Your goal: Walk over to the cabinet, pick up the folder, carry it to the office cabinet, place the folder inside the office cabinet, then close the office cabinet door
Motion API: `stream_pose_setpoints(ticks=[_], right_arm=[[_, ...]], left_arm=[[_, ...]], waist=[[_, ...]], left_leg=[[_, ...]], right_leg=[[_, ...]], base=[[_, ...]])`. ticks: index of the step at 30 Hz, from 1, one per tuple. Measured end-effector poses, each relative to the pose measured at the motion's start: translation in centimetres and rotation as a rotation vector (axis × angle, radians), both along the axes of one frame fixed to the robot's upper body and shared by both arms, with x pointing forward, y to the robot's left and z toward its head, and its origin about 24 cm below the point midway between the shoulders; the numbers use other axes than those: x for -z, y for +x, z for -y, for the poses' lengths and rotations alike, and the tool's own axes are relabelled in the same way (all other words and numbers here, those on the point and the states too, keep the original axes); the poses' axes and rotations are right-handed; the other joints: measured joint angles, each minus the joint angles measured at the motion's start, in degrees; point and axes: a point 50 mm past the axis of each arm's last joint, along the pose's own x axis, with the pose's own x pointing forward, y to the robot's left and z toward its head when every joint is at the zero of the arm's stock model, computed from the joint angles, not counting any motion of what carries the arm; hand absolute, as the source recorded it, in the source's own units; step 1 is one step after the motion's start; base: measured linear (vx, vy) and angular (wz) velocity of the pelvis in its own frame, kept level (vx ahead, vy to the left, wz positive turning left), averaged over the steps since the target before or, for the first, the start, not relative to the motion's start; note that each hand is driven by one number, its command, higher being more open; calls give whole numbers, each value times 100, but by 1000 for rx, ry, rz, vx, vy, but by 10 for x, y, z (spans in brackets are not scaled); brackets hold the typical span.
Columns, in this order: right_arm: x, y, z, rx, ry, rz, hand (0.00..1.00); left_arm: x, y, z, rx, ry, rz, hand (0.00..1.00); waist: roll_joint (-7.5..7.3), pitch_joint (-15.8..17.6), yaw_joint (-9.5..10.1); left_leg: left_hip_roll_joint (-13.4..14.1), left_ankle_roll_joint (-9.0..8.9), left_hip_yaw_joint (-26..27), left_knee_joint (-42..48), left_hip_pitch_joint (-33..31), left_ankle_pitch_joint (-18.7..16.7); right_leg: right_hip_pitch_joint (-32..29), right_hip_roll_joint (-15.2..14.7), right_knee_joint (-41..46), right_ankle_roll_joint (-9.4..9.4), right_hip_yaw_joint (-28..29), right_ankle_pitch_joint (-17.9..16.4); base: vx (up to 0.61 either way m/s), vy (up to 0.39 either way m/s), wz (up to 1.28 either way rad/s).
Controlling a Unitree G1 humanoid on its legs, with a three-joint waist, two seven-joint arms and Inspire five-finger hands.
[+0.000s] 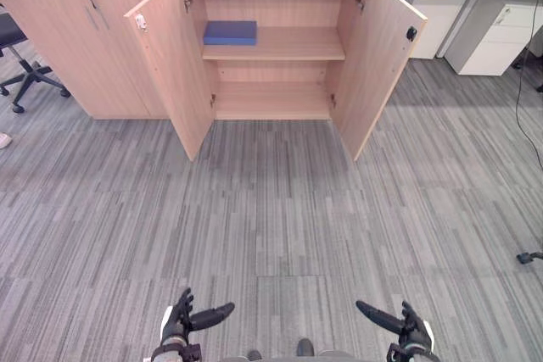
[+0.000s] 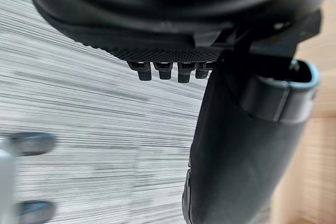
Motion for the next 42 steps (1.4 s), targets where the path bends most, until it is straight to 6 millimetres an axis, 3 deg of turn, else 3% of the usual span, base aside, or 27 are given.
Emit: stream_pose_setpoints(ticks=[10, 15, 17, 20, 21, 23, 25, 27, 28, 29, 30, 31, 32, 33, 34, 35, 36, 37, 38, 40, 42], right_arm=[[-12, 21, 6, -91, -68, 55, 100], [-24, 44, 12, -141, -112, 107, 100], [-28, 51, 13, -151, -122, 125, 100], [-27, 50, 12, -152, -119, 121, 100], [-28, 52, 9, -171, -120, 129, 100], [-28, 52, 5, -191, -117, 129, 100], [-29, 54, 1, -217, -117, 135, 100], [-32, 61, 1, -233, -126, 152, 100], [-34, 63, 2, -234, -132, 158, 100], [-35, 61, 4, -232, -142, 160, 100], [-36, 61, 6, -230, -150, 160, 100], [-42, 73, 7, -227, -162, 192, 100], [-46, 75, 9, -214, -174, 209, 100], [-48, 75, 11, -212, -181, 213, 100], [-48, 75, 11, -224, -188, 215, 100], [-46, 72, 7, -241, -180, 210, 100], [-46, 75, 4, -262, -181, 214, 100], [-47, 79, 0, -274, -173, 225, 100], [-45, 81, -13, -269, -137, 235, 100], [-43, 82, -24, -266, -103, 246, 100], [-45, 88, -28, -278, -95, 261, 100]], left_arm=[[-10, 5, -5, -7, 12, 63, 100], [-13, 8, -4, -25, 3, 88, 100], [-15, 10, -3, -30, -2, 100, 100], [-17, 11, -4, -38, -2, 112, 100], [-18, 12, -5, -41, 4, 115, 100], [-17, 10, -7, -48, 14, 108, 100], [-19, 13, -10, -53, 31, 113, 100], [-24, 26, -9, -50, 33, 147, 100], [-27, 34, -8, -44, 29, 170, 100], [-28, 39, -6, -33, 28, 178, 100], [-28, 41, -5, -31, 23, 182, 100], [-30, 46, -2, -24, 17, 197, 100], [-30, 50, 2, -10, 6, 203, 100], [-30, 51, 6, -6, -2, 205, 100], [-27, 48, 10, -7, -13, 196, 100], [-26, 42, 7, -12, -6, 186, 100], [-24, 40, 10, -17, -16, 185, 100], [-25, 39, 7, -26, -13, 185, 100], [-25, 39, 4, -39, -8, 183, 100], [-25, 39, 4, -38, -8, 184, 100], [-23, 37, 8, -22, -21, 176, 100]], waist=[[44, 258, -4], [157, 413, 27], [254, 487, 30], [231, 517, 38], [229, 641, 5], [220, 722, -13], [231, 795, -37], [335, 983, -169], [349, 1034, -199], [341, 1034, -244], [364, 1046, -276], [459, 1102, -276], [407, 1134, -329], [387, 1148, -343], [357, 1158, -392], [243, 1133, -362], [377, 1217, -267], [508, 1211, -135], [382, 1288, -53], [181, 1389, 88], [79, 1394, 269]], left_leg=[[2, -170, 265, 79, 56, -131], [78, -44, 490, 742, -416, -525], [128, 121, 566, 1064, -558, -830], [59, 257, 574, 1289, -557, -1138], [-6, 330, 554, 1285, -381, -1229], [-16, 373, 544, 1270, -201, -1298], [12, 383, 441, 1097, 59, -1370], [197, 367, 233, 827, 349, -1359], [283, 253, 102, 625, 523, -1329], [367, 13, -47, 529, 705, -1385], [447, -72, -115, 513, 800, -1431], [617, -369, -148, 596, 822, -1302], [542, -623, -222, 783, 911, -980], [513, -661, -210, 1034, 918, -758], [526, -758, -113, 2045, 682, -358], [596, -845, 15, 3172, 285, 65], [925, -864, 76, 4415, -237, 280], [1281, -679, 209, 5698, -989, -79], [1411, -544, 341, 6150, -1572, -367], [1399, -422, 644, 5853, -2038, -639], [1165, -305, 777, 4423, -2598, -769]], right_leg=[[122, -14, -145, 7, 71, 0], [-174, 17, -31, 52, 270, -33], [-505, 49, 678, 130, 324, -443], [-1031, -43, 1988, 270, 206, -998], [-1695, -208, 3442, 374, -158, -1200], [-1986, -320, 3838, 243, -434, -1356], [-2412, -373, 3601, 161, -792, -1413], [-2724, -297, 2792, 74, -1028, -1166], [-2883, -210, 1977, 45, -1101, -528], [-2811, -167, 1440, -17, -1068, 603], [-2761, -162, 1506, -302, -1122, 813], [-2869, -164, 2094, -433, -1220, 401], [-2856, -362, 2694, -447, -1302, -32], [-2851, -476, 3047, -534, -1340, -134], [-2645, -535, 3233, -298, -1434, -444], [-2110, -538, 2722, -370, -1381, -751], [-1774, -307, 2437, -387, -1394, -781], [-1347, -63, 2088, -466, -1356, -827], [-871, 11, 1715, -504, -1331, -853], [-252, 19, 1220, -497, -1195, -848], [340, -6, 661, -478, -915, -856]], base=[[61, 11, -6], [14, 19, -24], [20, 50, -13], [39, 44, -4], [108, 38, 1], [166, 30, -1], [419, -26, 27], [462, -88, 61], [453, -108, 72], [595, -147, 79], [626, -156, 53], [605, -183, 52], [581, -191, 46], [671, -285, 63], [526, -242, 43], [546, -259, 21], [548, -188, -20], [692, -183, -37], [555, -119, -28], [455, -58, -25], [685, 5, -62]])
